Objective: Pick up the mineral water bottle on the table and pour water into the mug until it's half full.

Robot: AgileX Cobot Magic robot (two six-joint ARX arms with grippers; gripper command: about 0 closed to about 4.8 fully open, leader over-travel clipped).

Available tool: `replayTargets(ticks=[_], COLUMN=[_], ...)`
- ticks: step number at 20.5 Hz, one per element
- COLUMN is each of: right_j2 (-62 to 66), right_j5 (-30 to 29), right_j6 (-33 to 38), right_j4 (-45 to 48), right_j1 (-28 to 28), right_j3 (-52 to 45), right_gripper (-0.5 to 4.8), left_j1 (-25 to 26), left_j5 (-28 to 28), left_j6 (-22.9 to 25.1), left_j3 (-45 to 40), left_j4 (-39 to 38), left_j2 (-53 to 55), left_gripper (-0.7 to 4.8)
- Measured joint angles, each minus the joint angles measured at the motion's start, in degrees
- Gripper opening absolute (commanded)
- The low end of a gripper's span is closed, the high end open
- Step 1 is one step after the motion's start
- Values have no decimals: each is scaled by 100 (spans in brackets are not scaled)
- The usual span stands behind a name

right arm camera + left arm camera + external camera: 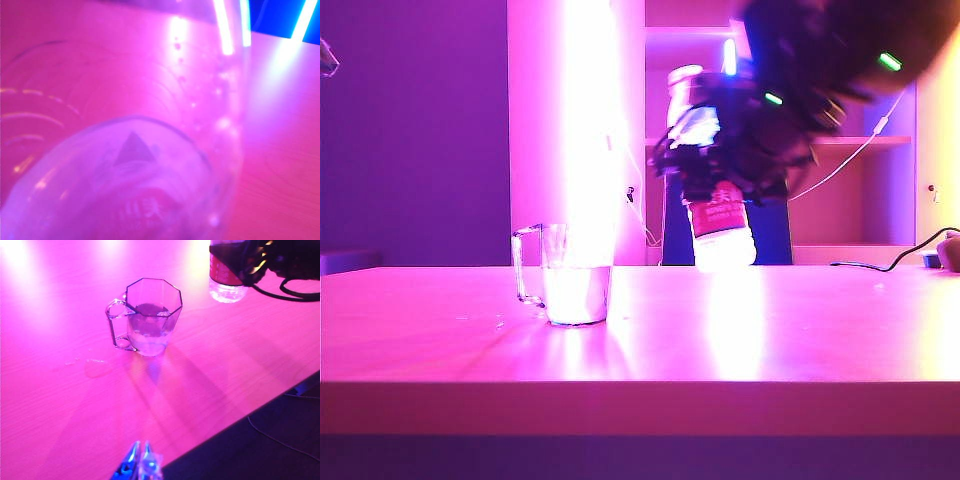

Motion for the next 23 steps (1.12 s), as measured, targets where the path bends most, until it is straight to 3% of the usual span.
replayTargets(ticks=[7,14,17,19,22,23], right_j2=[396,911,938,935,960,975], right_j5=[-522,-586,-581,-581,-529,-514], right_j6=[146,24,-2,-20,-26,-35], right_j4=[1727,2138,2208,2334,2208,2138], right_j1=[-273,-260,-262,-262,-262,-262], right_j3=[-739,-761,-789,-903,-1060,-1097], right_gripper=[242,246,296,409,431,464], left_j1=[0,0,0,0,0,0], left_j5=[98,225,227,227,229,232], left_j6=[2,2,2,2,2,2], left_j3=[0,0,0,0,0,0], left_j4=[304,341,341,341,356,378], left_j2=[0,2,2,4,4,4], left_gripper=[-5,-5,-5,-5,-5,-5])
